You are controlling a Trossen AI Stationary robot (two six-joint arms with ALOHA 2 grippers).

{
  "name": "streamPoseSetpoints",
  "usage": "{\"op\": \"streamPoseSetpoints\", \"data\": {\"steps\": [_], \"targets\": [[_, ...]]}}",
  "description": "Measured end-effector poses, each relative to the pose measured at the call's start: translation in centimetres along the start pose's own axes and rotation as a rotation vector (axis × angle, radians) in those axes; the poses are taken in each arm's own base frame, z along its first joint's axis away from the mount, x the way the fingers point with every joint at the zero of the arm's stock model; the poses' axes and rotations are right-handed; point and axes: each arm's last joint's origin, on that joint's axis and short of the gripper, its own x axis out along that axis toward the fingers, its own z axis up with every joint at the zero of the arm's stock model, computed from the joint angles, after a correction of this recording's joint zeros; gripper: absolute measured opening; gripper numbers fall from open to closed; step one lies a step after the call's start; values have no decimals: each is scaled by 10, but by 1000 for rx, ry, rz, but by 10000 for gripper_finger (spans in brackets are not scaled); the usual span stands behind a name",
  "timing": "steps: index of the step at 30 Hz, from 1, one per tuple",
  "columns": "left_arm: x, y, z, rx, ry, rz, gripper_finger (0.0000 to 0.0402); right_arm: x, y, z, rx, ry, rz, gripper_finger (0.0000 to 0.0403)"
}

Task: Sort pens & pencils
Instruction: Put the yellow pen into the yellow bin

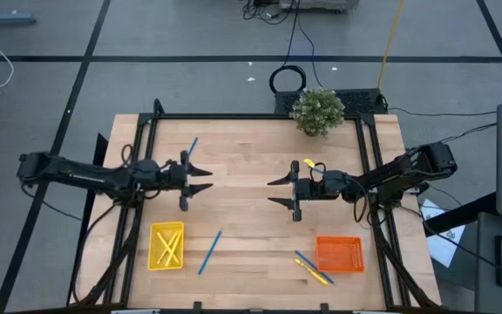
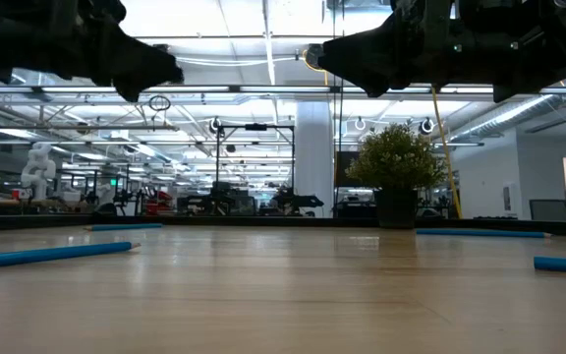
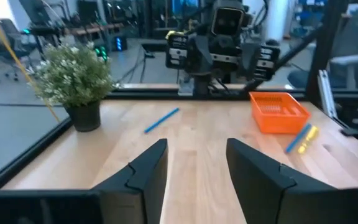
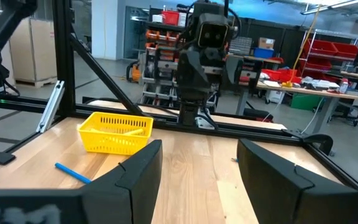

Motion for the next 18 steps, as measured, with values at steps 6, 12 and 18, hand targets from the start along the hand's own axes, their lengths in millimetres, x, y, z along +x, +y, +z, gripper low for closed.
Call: {"op": "streamPoseSetpoints", "data": {"steps": [6, 12, 18], "targets": [[-20, -1, 9, 1, 17, -19, 170, 0, 0, -1, 0, 6, 1, 199], [-34, -3, 16, 1, -32, -40, 170, 0, 0, -1, 0, 6, 1, 199], [-33, -6, 15, 1, -22, -59, 170, 0, 0, -1, 0, 6, 1, 199]]}}
